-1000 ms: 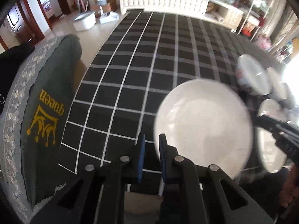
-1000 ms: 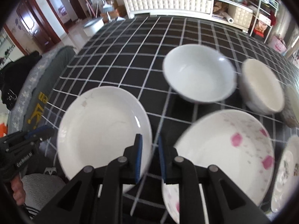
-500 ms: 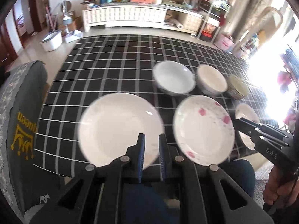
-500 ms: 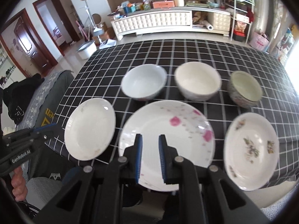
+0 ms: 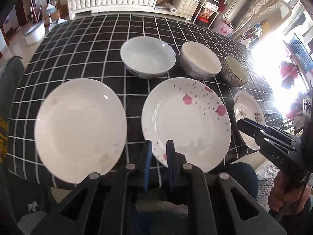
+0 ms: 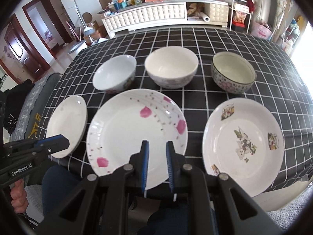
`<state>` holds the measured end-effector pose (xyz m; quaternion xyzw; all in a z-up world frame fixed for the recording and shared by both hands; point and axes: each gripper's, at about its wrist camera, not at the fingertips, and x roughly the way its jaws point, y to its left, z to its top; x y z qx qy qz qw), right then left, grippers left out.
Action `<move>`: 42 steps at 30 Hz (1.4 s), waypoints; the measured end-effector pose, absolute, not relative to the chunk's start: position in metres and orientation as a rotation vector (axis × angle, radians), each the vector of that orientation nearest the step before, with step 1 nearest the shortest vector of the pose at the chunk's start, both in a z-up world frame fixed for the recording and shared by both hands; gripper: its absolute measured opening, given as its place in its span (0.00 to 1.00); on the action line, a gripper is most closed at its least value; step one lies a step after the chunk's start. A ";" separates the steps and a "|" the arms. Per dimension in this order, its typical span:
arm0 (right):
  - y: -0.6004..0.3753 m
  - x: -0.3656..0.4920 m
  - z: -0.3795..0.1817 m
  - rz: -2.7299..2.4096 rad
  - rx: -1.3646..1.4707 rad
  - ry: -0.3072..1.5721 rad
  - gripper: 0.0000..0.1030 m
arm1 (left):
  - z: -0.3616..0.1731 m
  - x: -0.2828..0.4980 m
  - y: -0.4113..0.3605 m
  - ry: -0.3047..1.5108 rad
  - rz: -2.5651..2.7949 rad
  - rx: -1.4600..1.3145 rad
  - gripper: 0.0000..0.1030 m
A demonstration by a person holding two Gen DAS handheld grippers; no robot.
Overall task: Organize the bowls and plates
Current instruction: 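Grasp the rim of the pink-petal plate with the left gripper, then carry the pink-petal plate onto the plain white plate and lower it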
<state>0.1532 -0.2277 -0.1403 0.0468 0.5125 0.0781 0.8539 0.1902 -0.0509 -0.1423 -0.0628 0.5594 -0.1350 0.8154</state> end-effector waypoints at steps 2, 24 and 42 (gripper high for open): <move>-0.233 0.158 -0.146 0.152 0.108 1.086 0.21 | -0.149 0.196 -0.052 1.213 -0.282 -0.126 0.13; -0.247 0.194 -0.179 0.094 0.080 1.160 0.22 | -0.196 0.236 -0.055 1.280 -0.255 -0.082 0.13; -0.241 0.196 -0.195 0.091 0.083 1.215 0.20 | -0.204 0.239 -0.061 1.275 -0.249 -0.051 0.12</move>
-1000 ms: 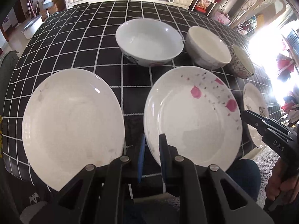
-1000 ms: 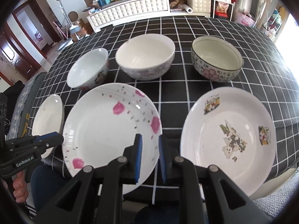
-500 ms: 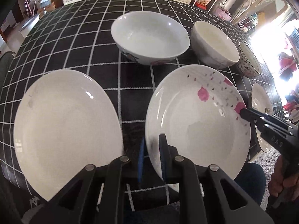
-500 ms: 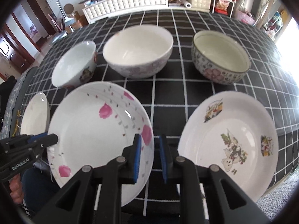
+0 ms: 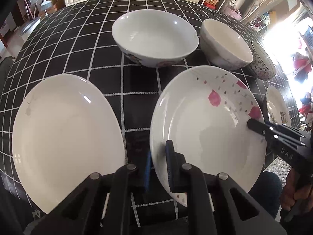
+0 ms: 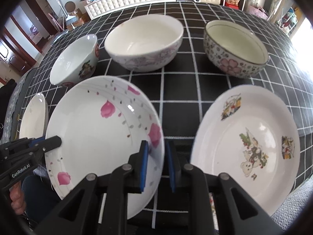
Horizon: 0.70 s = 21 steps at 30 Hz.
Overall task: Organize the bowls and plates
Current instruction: 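Carry the pink-petal plate onto the plain white plate and lower it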
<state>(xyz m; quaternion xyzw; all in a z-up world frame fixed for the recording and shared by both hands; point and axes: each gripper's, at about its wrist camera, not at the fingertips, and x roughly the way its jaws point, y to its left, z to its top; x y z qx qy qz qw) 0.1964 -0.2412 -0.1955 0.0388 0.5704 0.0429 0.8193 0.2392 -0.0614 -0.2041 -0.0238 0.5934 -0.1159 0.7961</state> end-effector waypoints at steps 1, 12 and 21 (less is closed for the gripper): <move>-0.239 0.197 -0.195 0.085 0.069 1.213 0.20 | -0.204 0.239 -0.063 1.274 -0.247 -0.037 0.12; -0.247 0.179 -0.177 0.085 0.156 1.186 0.20 | -0.186 0.228 -0.068 1.235 -0.257 -0.033 0.11; -0.222 0.175 -0.148 0.125 0.134 1.131 0.20 | -0.152 0.212 -0.040 1.169 -0.222 -0.060 0.11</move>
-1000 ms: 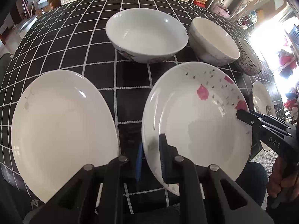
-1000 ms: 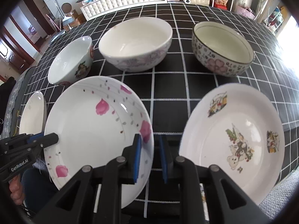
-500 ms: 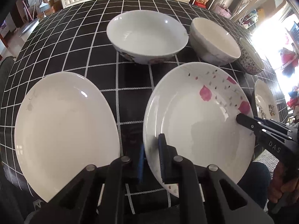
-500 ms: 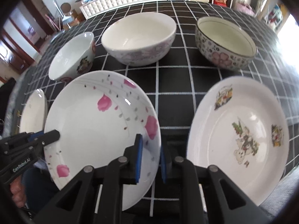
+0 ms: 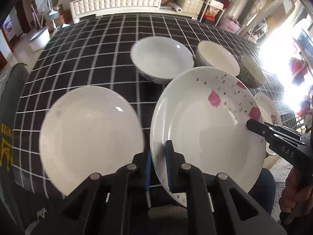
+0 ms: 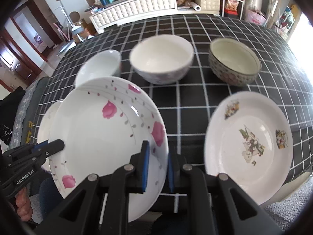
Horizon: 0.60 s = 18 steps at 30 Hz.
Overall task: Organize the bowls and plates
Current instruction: 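Carry the pink-petal plate onto the plain white plate and lower it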
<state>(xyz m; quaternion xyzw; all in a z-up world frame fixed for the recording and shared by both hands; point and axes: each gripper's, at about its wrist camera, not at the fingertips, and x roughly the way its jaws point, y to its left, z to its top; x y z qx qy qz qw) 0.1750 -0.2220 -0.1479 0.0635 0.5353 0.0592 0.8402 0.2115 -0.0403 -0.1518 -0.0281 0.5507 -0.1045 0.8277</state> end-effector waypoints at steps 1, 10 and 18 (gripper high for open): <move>-0.212 0.176 -0.146 0.133 0.127 1.131 0.20 | -0.148 0.209 -0.034 1.162 -0.212 -0.062 0.11; -0.153 0.186 -0.148 0.217 0.084 1.145 0.20 | -0.139 0.190 0.017 1.131 -0.116 -0.068 0.11; -0.107 0.197 -0.155 0.280 0.033 1.166 0.20 | -0.142 0.183 0.071 1.148 -0.035 -0.131 0.11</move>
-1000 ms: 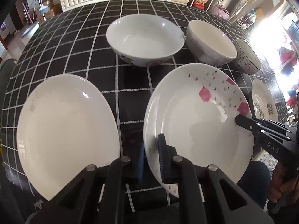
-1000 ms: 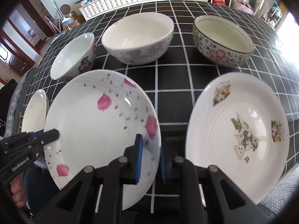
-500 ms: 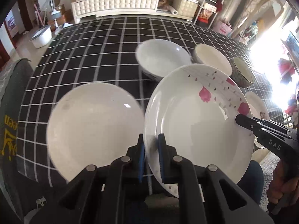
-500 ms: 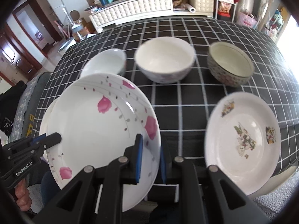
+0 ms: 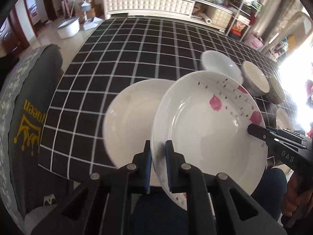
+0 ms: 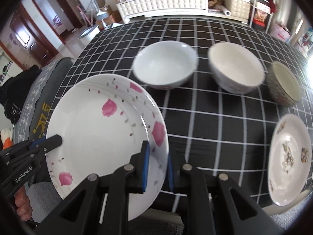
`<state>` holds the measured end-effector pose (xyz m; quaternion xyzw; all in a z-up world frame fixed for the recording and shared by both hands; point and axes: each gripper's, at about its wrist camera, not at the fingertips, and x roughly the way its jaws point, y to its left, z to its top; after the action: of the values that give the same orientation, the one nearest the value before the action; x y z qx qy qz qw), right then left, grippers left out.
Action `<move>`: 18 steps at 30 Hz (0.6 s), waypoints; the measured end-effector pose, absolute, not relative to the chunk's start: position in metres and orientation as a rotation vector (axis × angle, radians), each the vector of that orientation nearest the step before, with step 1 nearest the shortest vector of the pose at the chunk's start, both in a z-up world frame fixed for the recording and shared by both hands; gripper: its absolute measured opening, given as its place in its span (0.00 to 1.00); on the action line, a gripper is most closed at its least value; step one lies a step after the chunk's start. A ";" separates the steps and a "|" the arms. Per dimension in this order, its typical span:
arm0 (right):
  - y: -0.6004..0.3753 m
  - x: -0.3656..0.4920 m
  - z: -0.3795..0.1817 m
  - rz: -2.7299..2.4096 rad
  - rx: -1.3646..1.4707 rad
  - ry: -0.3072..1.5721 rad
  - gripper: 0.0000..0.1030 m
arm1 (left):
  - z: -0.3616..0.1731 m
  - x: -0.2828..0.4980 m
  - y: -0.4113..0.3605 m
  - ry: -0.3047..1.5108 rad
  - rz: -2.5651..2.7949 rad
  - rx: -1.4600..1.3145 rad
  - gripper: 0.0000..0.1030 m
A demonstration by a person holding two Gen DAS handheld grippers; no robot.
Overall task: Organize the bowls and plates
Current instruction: 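Carry the pink-petal plate onto the plain white plate and lower it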
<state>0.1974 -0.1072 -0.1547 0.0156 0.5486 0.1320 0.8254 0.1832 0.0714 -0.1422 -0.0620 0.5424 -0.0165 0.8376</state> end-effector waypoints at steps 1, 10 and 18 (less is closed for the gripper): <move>-0.102 0.200 -0.156 0.287 0.027 1.171 0.20 | -0.143 0.183 0.076 1.147 -0.025 -0.135 0.11; -0.074 0.206 -0.172 0.299 0.005 1.206 0.20 | -0.151 0.179 0.096 1.153 0.011 -0.132 0.11; -0.063 0.212 -0.177 0.300 -0.026 1.217 0.20 | -0.160 0.186 0.105 1.168 0.020 -0.142 0.11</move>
<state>0.2115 -0.0628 -0.1770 -0.0124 0.5693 0.1404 0.8100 0.1859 0.1053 -0.1602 -0.0669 0.5508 0.0094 0.8319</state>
